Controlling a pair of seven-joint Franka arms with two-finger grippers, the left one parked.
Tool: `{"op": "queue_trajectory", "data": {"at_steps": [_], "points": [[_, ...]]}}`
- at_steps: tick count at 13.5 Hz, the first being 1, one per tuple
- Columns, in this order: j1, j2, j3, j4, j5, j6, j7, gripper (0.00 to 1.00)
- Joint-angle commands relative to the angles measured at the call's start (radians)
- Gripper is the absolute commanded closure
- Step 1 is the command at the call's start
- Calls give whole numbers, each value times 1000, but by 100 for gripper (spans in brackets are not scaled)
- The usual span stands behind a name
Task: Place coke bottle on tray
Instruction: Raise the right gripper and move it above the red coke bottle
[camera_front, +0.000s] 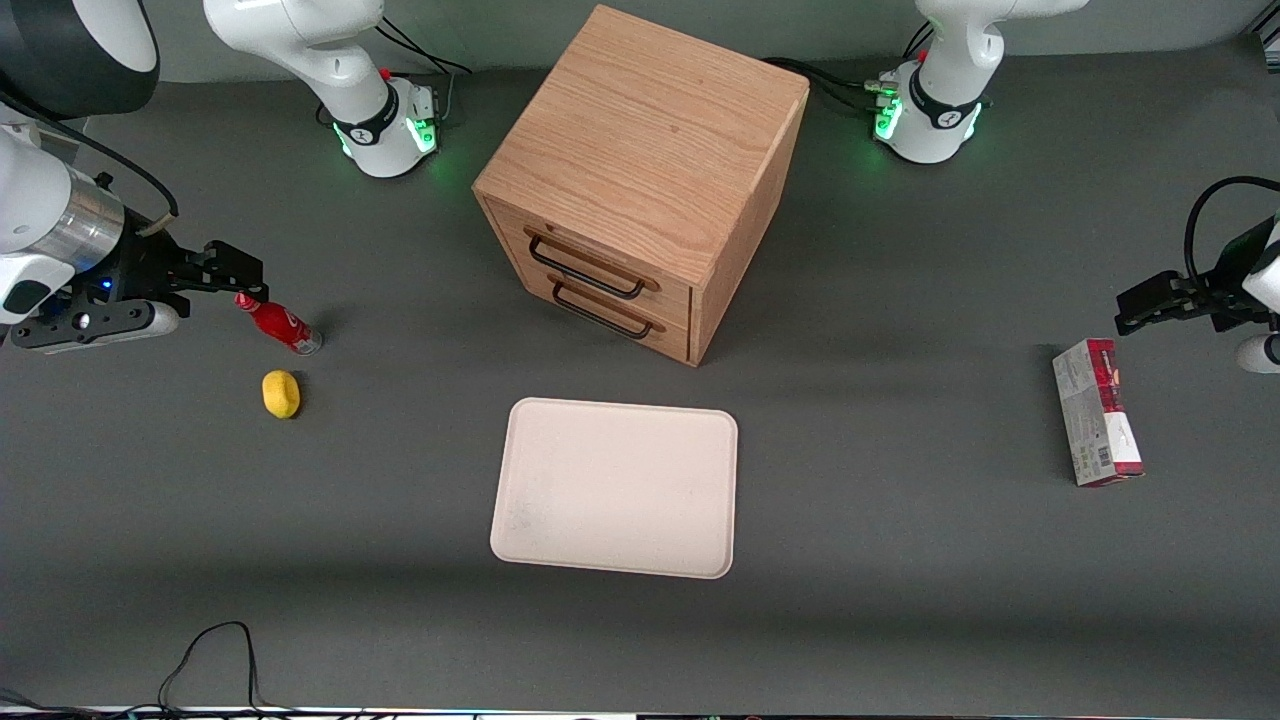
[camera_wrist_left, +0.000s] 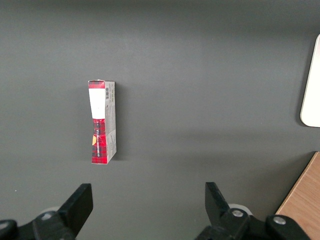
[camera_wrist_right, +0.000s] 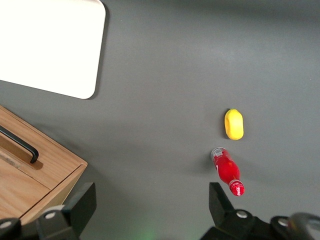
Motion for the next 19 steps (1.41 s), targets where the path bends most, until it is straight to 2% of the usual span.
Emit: {"op": "queue_trajectory", "data": {"at_steps": [1, 14, 19], "points": [[6, 14, -4, 36, 2, -24, 20, 0], [-3, 2, -7, 30, -4, -81, 19, 0], [1, -15, -47, 20, -4, -125, 8, 0]]}}
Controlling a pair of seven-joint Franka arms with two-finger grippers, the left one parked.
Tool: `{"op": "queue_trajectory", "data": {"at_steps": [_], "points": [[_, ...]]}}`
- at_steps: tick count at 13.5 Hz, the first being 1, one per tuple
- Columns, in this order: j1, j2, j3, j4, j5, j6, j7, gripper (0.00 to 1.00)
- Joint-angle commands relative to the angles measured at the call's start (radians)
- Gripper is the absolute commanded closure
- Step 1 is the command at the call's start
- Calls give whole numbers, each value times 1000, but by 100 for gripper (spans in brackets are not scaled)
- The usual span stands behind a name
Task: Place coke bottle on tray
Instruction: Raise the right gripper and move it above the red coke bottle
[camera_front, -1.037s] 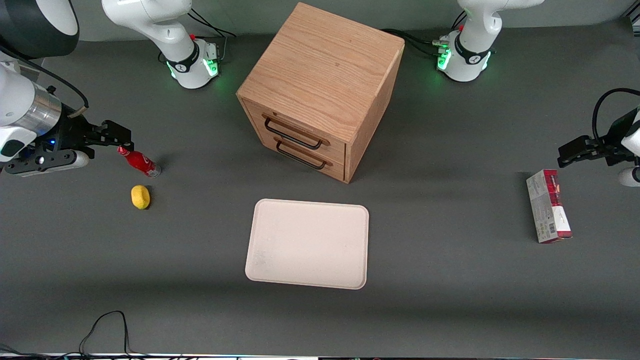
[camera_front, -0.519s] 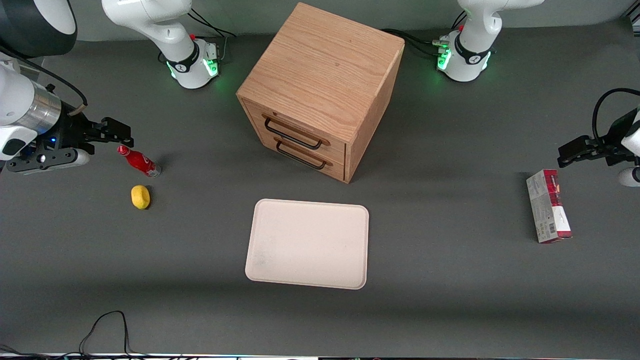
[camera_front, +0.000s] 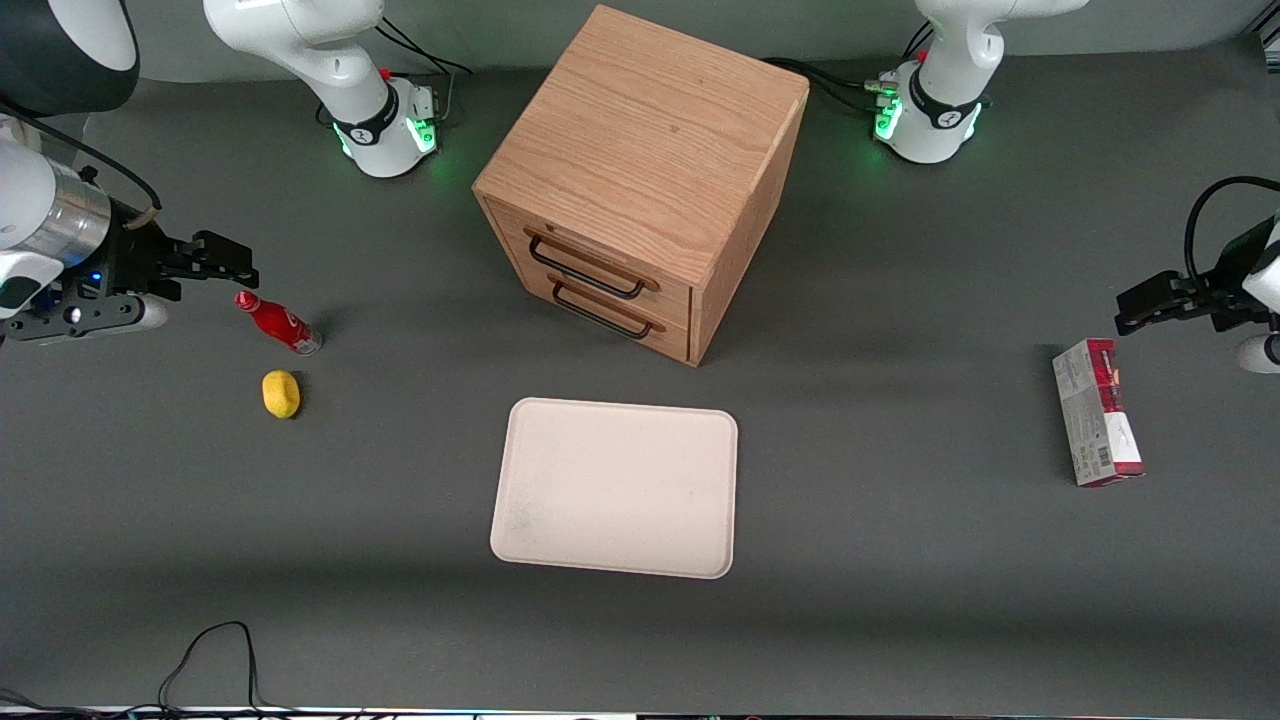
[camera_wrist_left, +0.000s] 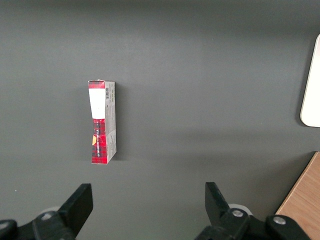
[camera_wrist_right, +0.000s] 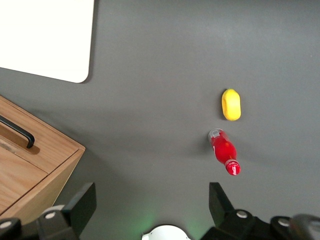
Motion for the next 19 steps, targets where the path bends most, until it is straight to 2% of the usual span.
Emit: {"op": "queue_trajectory", "data": {"at_steps": [1, 3, 5, 7, 9, 11, 19], "points": [[2, -28, -16, -15, -3, -29, 7, 0], [2, -101, -34, -111, -34, -19, -4, 0], [2, -230, -62, -272, -118, 37, -82, 0], [2, -371, -161, -448, -155, 126, -174, 0], [5, -459, -255, -538, -226, 168, -266, 0], [6, -481, -283, -558, -231, 177, -267, 0], [13, -472, -272, -561, -232, 177, -250, 0]]}}
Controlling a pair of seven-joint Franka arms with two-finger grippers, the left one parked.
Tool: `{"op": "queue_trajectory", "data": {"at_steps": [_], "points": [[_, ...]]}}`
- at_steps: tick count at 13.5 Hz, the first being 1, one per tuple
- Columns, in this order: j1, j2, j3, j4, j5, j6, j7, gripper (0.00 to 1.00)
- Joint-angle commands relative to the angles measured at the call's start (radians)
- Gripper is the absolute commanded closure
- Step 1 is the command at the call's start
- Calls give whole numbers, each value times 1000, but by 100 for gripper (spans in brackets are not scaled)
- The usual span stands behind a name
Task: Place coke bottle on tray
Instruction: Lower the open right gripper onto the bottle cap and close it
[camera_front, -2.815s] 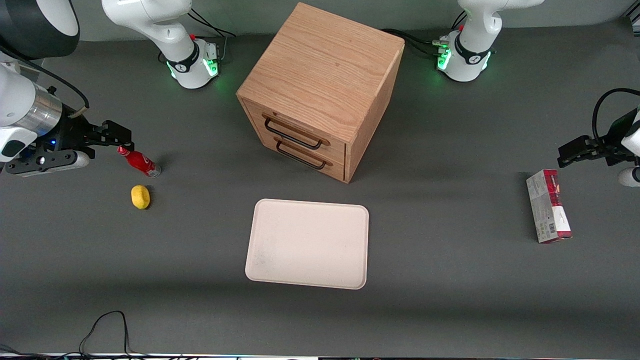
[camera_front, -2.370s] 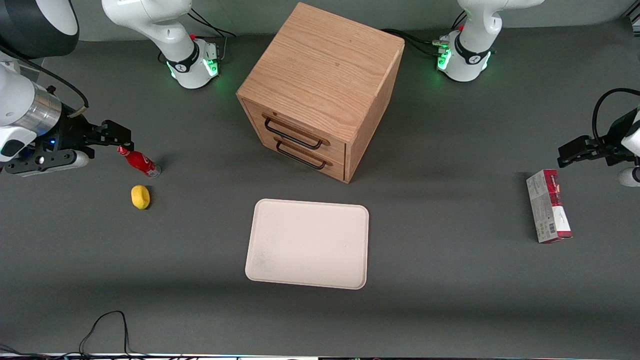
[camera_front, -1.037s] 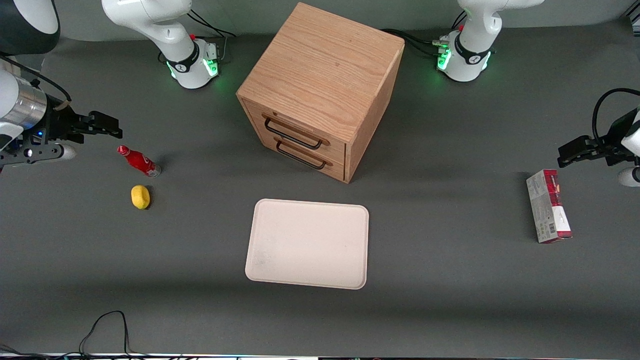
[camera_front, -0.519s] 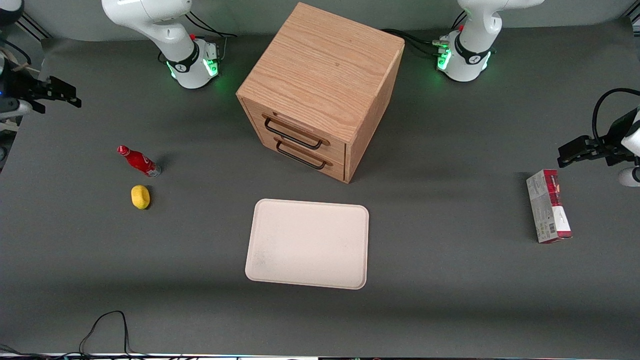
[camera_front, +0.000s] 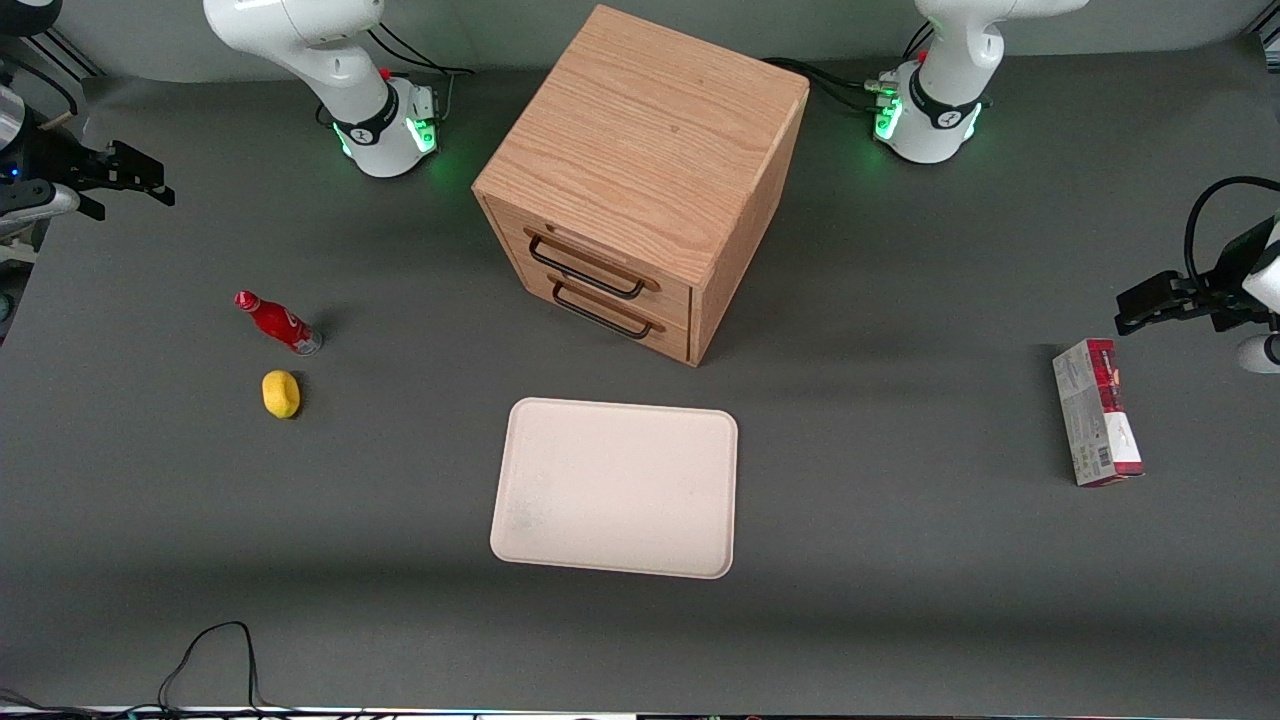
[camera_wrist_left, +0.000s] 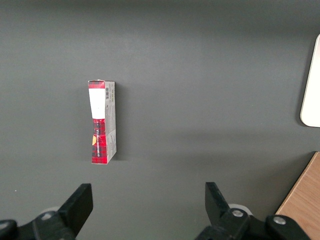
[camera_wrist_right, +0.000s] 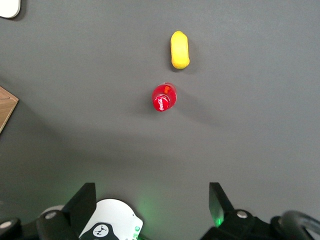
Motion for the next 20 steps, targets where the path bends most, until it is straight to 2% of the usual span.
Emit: {"op": "queue_trajectory", "data": {"at_steps": [1, 4, 7, 11, 15, 20], "points": [[8, -2, 0, -10, -24, 16, 10, 0], [20, 1, 3, -31, -30, 37, 42, 0], [25, 1, 3, -115, -41, 130, 70, 0], [25, 33, 1, -250, -47, 346, 95, 0], [22, 157, -5, -321, -47, 554, 95, 0], [17, 220, -31, -367, -53, 666, 93, 0]]}}
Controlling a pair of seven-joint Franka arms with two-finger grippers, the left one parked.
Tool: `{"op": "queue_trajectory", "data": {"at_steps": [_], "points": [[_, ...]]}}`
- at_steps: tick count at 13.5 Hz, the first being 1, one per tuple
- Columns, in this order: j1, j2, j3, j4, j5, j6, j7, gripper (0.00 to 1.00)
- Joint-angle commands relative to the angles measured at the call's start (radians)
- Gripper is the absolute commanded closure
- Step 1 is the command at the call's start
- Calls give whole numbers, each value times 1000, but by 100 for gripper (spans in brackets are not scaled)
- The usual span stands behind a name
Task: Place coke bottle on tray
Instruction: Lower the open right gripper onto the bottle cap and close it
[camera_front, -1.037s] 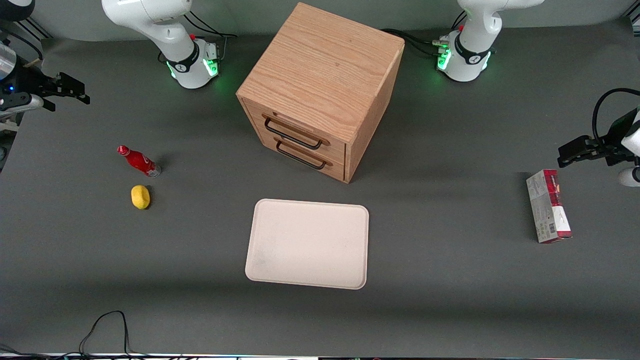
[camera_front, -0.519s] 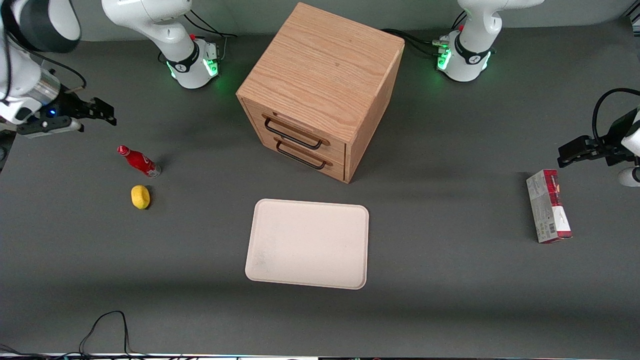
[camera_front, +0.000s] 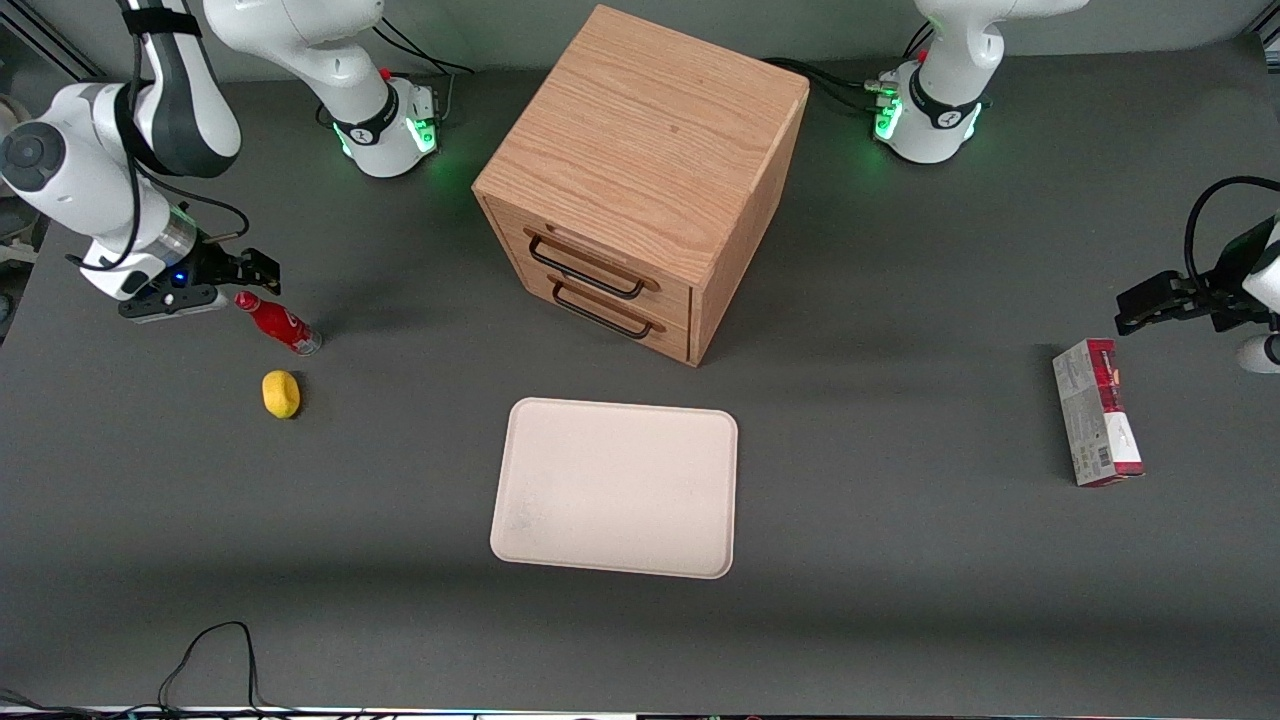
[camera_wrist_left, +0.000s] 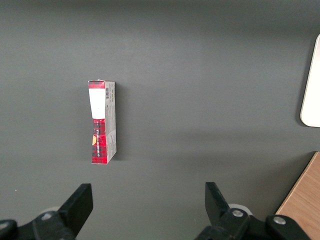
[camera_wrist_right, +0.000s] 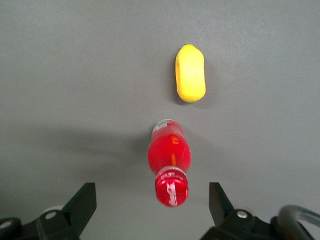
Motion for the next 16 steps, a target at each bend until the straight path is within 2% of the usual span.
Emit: {"op": "queue_trajectory", "data": {"at_steps": [1, 7, 8, 9, 10, 16], "points": [[3, 15, -30, -17, -42, 50, 28, 0], [3, 32, -53, -39, -42, 95, 22, 1], [3, 32, -51, -39, -42, 95, 22, 8], [3, 27, -51, -41, -42, 95, 22, 80], [3, 26, -53, -41, -44, 92, 10, 100], [5, 22, -51, -39, -42, 84, 13, 100]]}}
